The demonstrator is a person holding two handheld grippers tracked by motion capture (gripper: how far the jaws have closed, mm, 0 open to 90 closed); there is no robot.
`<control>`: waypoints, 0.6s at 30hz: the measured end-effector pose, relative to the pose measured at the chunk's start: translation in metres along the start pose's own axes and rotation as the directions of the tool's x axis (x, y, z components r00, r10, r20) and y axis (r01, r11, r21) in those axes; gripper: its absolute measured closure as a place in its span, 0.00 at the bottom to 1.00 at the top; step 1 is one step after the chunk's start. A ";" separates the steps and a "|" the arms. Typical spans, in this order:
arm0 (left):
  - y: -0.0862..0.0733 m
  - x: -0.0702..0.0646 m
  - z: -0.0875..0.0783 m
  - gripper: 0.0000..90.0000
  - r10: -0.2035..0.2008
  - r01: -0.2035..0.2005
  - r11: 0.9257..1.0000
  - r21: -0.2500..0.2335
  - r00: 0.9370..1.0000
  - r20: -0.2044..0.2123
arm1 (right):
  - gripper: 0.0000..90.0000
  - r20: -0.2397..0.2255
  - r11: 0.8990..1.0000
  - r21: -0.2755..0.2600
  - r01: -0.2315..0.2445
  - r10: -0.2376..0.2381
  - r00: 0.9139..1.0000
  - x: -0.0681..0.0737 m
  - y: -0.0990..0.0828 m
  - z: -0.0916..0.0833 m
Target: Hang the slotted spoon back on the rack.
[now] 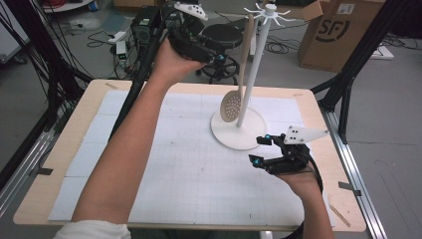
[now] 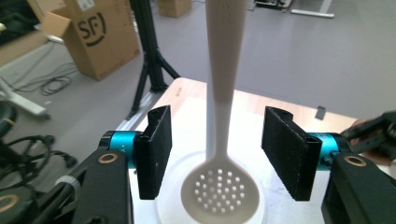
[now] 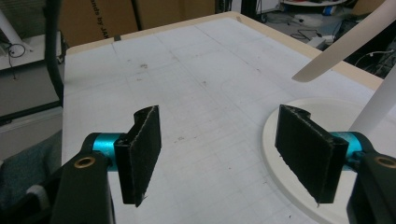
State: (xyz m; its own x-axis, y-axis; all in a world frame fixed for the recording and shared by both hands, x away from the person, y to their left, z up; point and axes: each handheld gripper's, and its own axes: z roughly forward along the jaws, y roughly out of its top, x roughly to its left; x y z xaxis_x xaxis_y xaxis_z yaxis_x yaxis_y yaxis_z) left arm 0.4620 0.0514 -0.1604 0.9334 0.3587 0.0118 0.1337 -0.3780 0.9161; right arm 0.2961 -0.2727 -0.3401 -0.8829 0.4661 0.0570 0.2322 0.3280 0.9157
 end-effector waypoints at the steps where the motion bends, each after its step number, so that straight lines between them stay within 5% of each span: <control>1: -0.004 0.000 -0.004 0.48 -0.006 0.006 1.000 -0.003 1.000 -0.005 | 0.34 0.003 1.000 0.000 0.001 -0.001 1.000 0.000 0.000 0.000; 18: -0.077 -0.028 -0.060 0.36 -0.079 0.076 0.995 -0.067 0.995 -0.056 | 0.34 -0.013 1.000 0.014 -0.001 0.001 1.000 0.000 0.000 0.008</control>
State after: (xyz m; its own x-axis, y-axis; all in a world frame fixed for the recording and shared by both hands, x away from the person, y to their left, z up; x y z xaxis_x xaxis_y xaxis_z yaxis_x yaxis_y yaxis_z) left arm 0.4056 0.1213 -0.2075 0.8995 0.4351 -0.0383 0.1811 -0.2917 0.9392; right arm 0.2994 -0.2659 -0.3433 -0.8880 0.4555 0.0629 0.2384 0.3390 0.9101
